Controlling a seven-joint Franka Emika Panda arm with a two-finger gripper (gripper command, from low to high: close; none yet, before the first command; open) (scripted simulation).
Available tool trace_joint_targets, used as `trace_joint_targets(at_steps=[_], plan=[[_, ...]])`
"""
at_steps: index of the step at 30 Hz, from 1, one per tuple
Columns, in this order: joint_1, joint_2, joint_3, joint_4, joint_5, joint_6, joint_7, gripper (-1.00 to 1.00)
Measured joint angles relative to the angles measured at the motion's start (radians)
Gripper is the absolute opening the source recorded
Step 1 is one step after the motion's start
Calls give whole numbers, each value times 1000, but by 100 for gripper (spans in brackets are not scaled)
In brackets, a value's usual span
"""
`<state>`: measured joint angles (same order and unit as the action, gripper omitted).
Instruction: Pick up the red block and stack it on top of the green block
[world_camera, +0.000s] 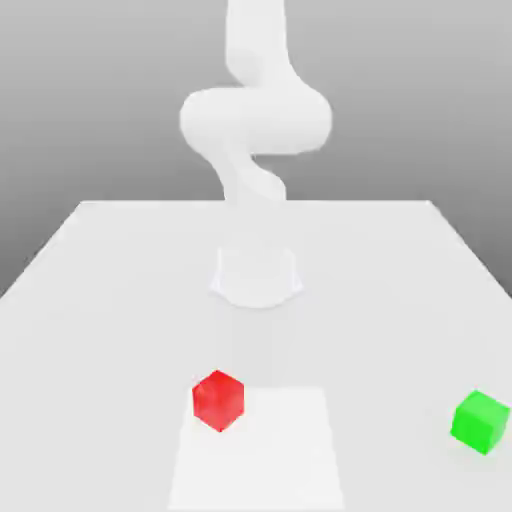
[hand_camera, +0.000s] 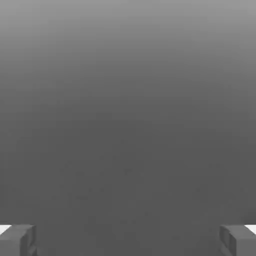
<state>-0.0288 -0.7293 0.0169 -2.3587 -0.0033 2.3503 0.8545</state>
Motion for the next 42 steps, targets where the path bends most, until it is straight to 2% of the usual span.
trace_joint_targets(at_steps=[9,17,24,25,32,39,42], plan=[[-117,307,59,-241,-9,212,229,0],[-186,628,66,-474,7,429,440,0],[-169,896,26,-474,-42,650,508,0],[-160,926,16,-470,-48,676,513,-100],[-160,932,15,-470,-51,682,516,-100],[-168,706,39,-501,7,488,474,-100],[-53,712,103,-436,1,424,510,-100]])
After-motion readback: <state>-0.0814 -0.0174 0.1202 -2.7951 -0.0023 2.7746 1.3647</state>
